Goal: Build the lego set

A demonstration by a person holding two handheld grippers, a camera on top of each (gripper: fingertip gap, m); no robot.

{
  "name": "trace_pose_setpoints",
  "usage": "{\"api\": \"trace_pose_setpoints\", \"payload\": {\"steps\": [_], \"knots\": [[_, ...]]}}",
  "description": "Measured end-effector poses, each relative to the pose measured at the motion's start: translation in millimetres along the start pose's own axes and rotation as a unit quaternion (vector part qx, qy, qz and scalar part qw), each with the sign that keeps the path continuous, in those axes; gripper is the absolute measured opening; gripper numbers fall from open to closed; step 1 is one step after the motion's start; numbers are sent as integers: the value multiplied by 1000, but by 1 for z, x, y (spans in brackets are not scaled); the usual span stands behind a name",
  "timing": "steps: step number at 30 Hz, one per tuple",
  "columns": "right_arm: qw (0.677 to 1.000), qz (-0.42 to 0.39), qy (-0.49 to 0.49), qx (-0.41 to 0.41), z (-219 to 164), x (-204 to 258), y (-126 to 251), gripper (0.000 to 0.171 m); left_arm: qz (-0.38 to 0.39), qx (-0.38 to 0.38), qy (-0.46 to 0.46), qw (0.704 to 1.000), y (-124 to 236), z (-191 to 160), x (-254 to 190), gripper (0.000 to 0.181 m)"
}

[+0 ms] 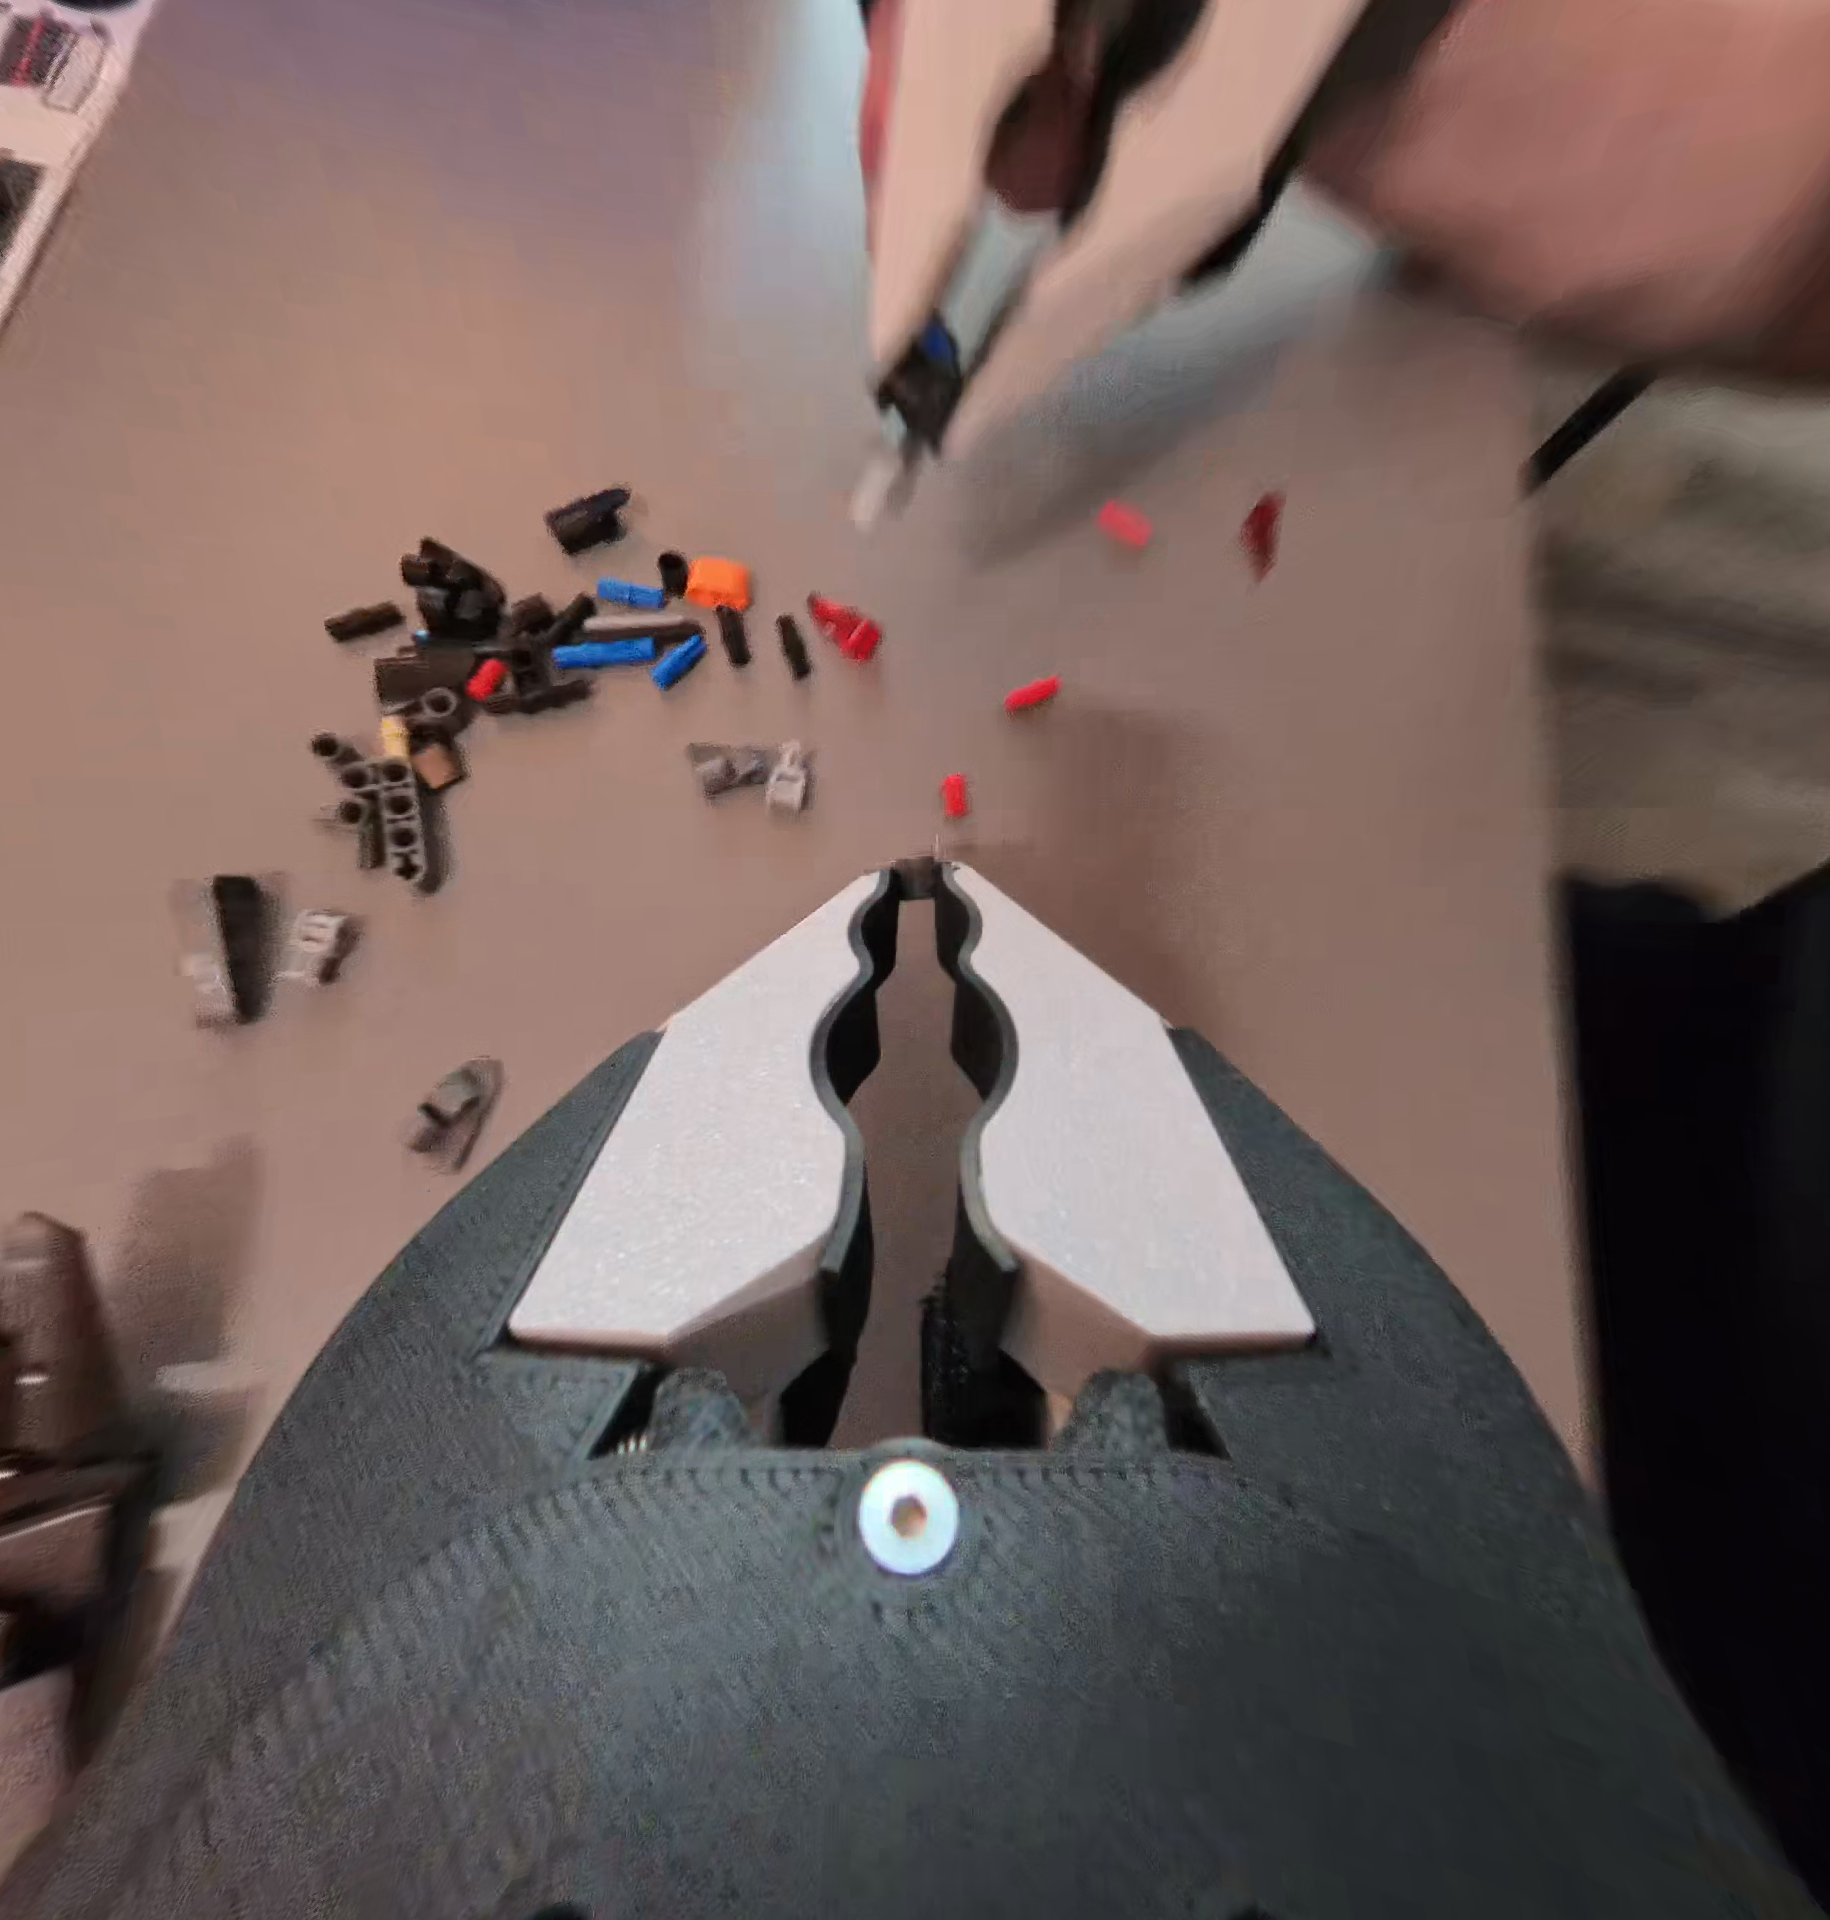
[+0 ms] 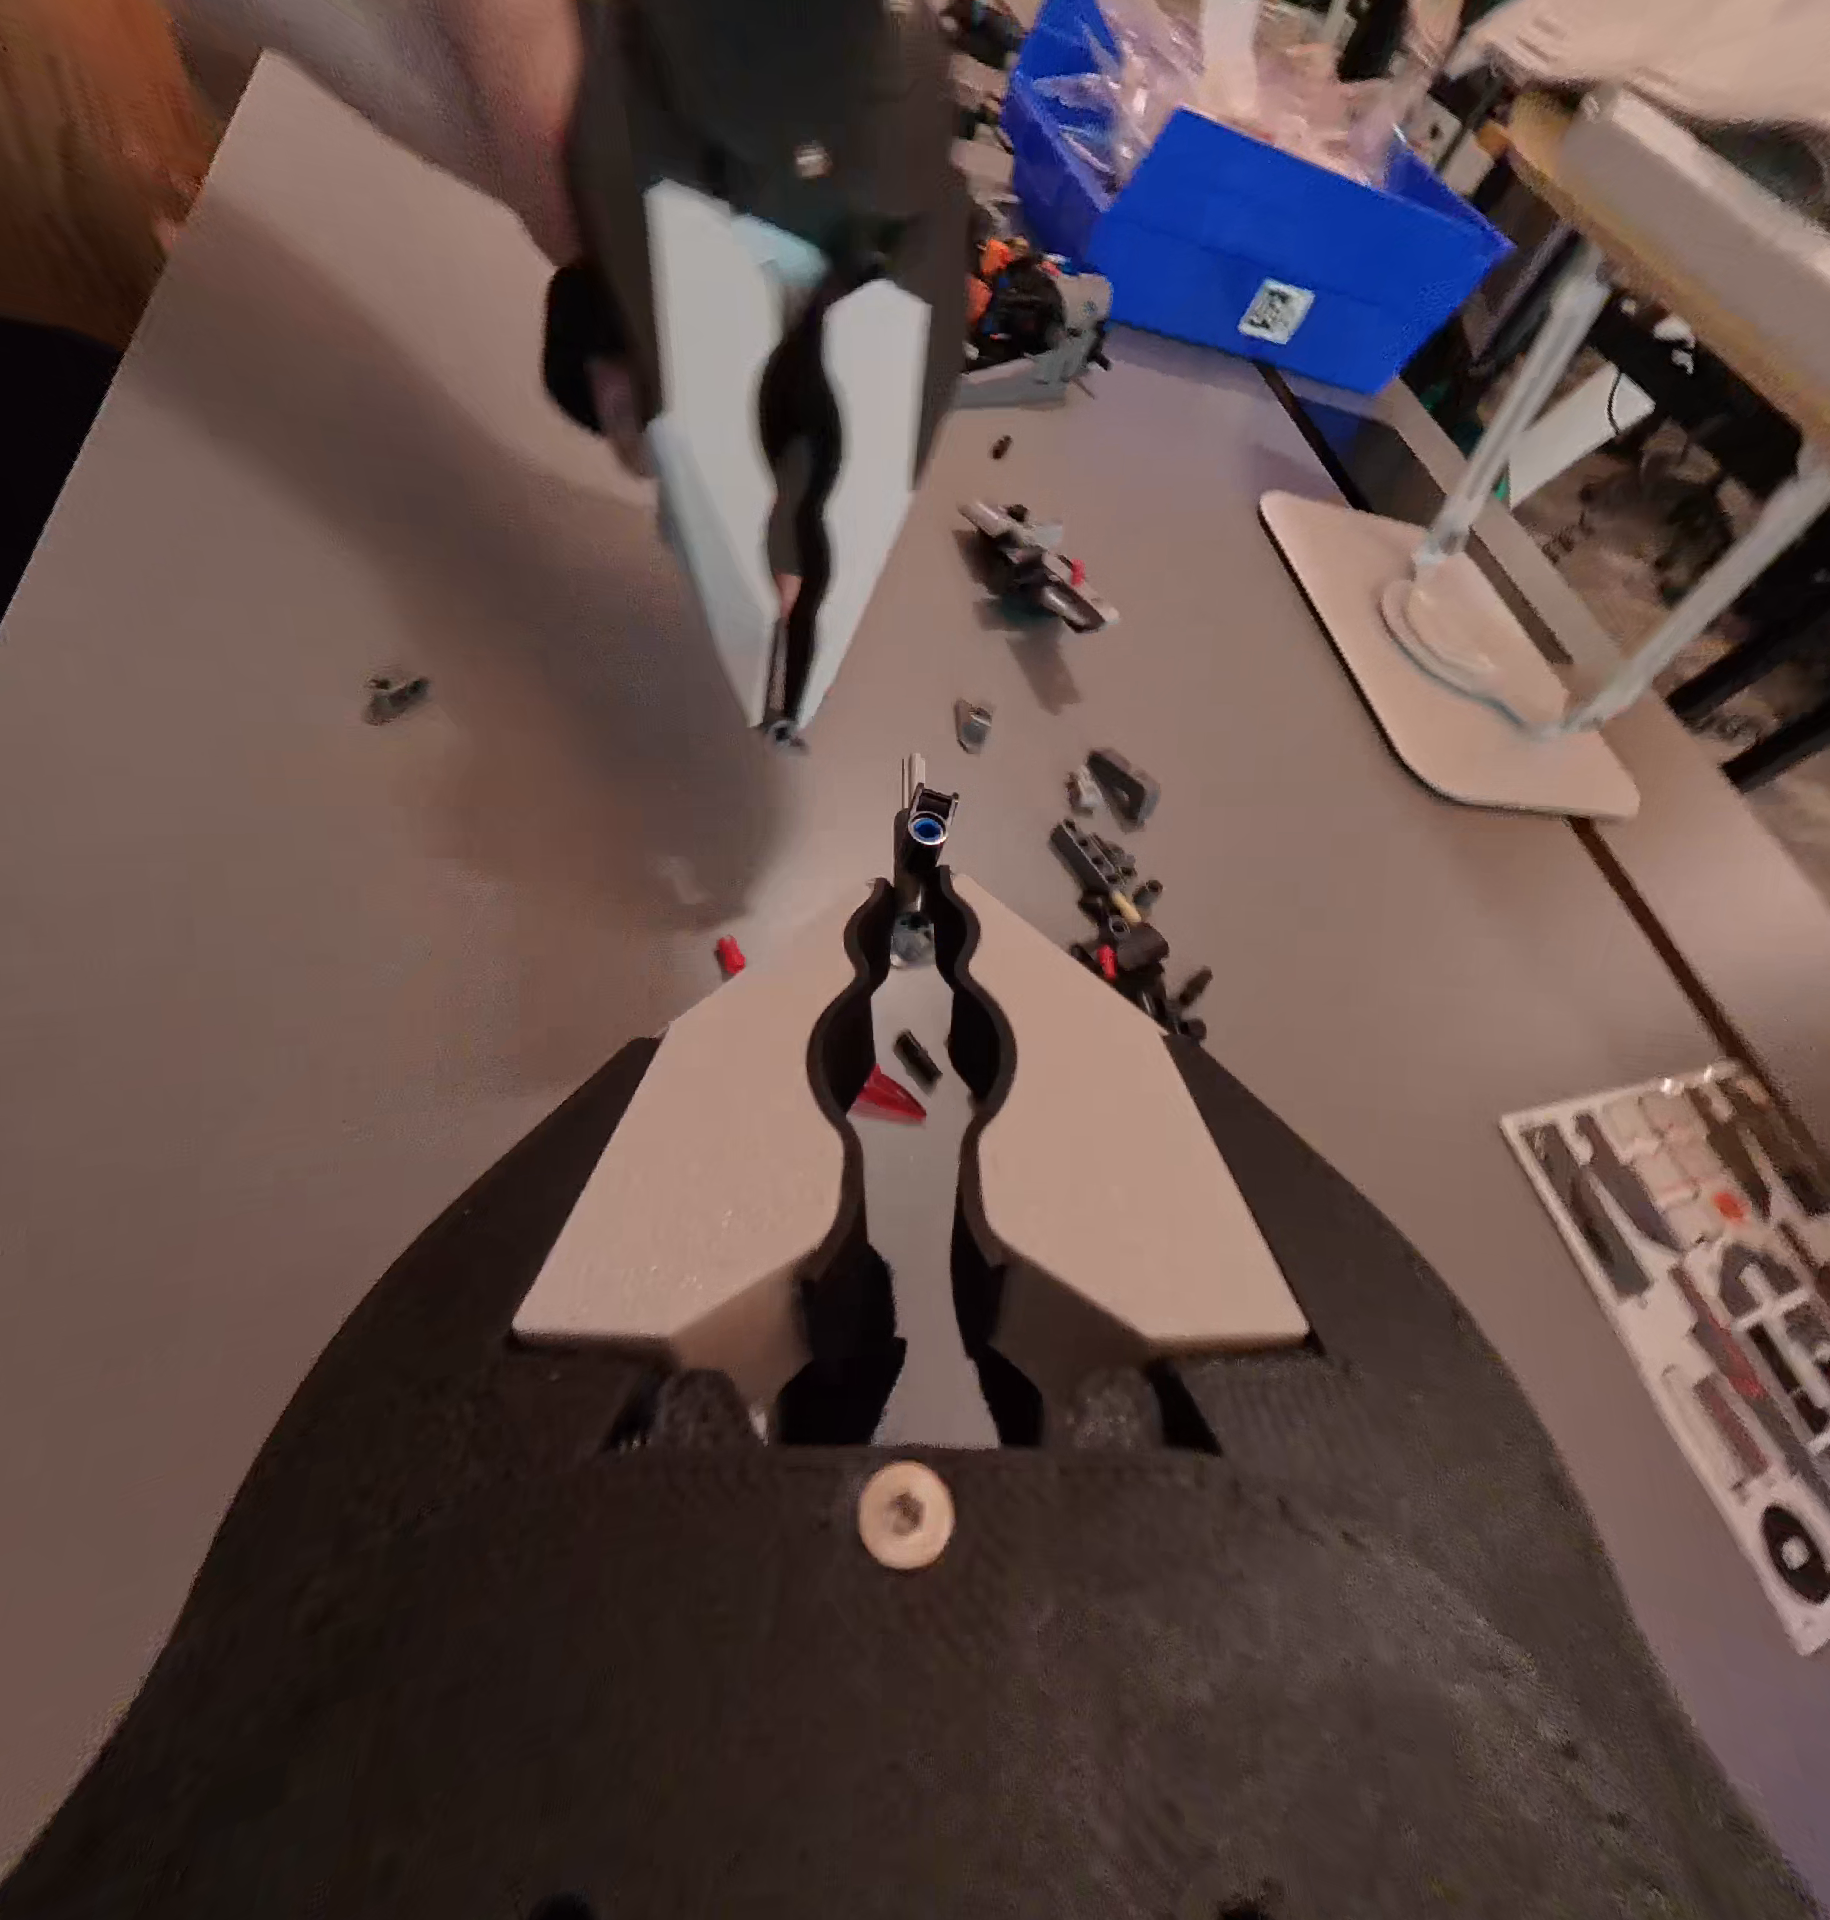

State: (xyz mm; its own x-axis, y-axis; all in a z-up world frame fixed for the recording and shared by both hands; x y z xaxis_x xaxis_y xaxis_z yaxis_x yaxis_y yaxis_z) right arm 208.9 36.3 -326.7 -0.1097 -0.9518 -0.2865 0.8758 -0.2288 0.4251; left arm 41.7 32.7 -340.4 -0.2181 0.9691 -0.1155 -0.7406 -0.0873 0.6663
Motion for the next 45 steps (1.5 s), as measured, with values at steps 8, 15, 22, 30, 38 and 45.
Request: {"api": "trace_pose_setpoints", "payload": {"steps": [8, 15, 22, 30, 38, 45], "knots": [[992, 1, 127, 14, 31, 32, -18, 5, -194, -106, 143, 965, 29, 4, -6, 5], [952, -78, 293, 51, 47, 45, -19, 5, -279, -118, 171, 937, 40, 0, -7, 5], [890, -149, 424, 73, 56, 57, -26, 5, -313, -126, 174, 925, 47, -3, -11, 5], [885, -131, 438, 88, 50, 70, -33, 5, -305, -125, 179, 927, 50, -10, -8, 5], [975, 173, 17, 138, 29, 71, -49, 5, -272, -150, 208, 927, 63, -29, -10, 5], [912, 296, -211, 191, 0, 57, -69, 5, -277, -158, 219, 922, 65, -40, -19, 5]]}}
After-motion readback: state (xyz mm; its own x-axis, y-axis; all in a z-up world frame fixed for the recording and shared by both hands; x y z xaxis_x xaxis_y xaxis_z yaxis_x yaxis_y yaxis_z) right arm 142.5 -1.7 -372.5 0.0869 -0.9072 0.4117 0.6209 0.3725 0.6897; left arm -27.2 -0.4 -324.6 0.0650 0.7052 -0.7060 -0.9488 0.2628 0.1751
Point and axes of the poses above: each gripper's, where its closed fingertips meet, y back along the fingers, z out of its top, x = y × z across the jaws, the point moved 7 cm from there along y, back along the fingers, and after that the axes turned 2 degrees about z, right-handed, at the moved point
